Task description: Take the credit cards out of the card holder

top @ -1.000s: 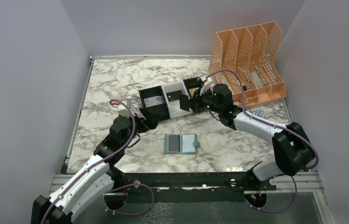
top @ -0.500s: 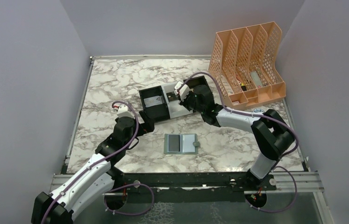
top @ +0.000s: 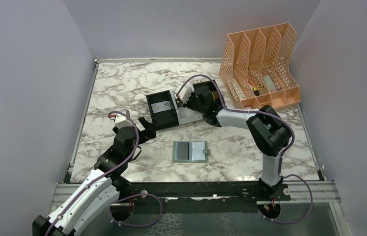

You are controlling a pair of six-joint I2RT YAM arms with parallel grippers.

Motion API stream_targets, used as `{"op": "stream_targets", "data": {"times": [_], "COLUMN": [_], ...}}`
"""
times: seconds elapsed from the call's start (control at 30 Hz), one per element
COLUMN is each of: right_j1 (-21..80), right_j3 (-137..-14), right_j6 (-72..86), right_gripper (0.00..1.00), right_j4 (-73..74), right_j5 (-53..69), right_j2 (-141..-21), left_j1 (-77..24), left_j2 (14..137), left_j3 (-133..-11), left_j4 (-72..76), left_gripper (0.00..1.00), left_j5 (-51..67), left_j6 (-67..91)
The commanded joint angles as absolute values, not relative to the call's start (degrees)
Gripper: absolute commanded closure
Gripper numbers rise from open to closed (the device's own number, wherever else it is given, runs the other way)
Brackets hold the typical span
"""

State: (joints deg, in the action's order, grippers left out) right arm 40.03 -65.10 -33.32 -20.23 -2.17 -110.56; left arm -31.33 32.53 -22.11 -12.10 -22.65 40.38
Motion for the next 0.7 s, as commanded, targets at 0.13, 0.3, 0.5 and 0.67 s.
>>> {"op": "stream_targets", "data": {"times": [0.13, 0.3, 0.5, 0.67], "right_j1": [41.0, 41.0, 41.5, 41.5], "right_j3": [-69.2, -70.9, -73.2, -73.1], "right_j6": [-42.6, -45.0, -45.1, -44.1], "right_gripper": [0.97, 0.97, 0.90, 0.75], "right_j4": [-24.5, -25.6, -23.7, -20.9], "right_j5": [-4.9, -7.1, -6.1, -2.6], "right_j2": [-116.2, -119.4, -121.0, -119.9], "left_j1": [-31.1, -31.1, -31.1, -31.2], "left_j2": [30.9, 33.5, 38.2, 42.1], "left_j3": [-22.9, -23.0, -24.0, -25.3], "left_j4": [-12.8, -10.9, -8.0, -7.5], "left_gripper": [0.01, 0.01, 0.01, 0.01], "left_j5": [-24.3, -23.0, -20.5, -19.1], "left_j6": [39.5, 38.9, 38.0, 36.9]}}
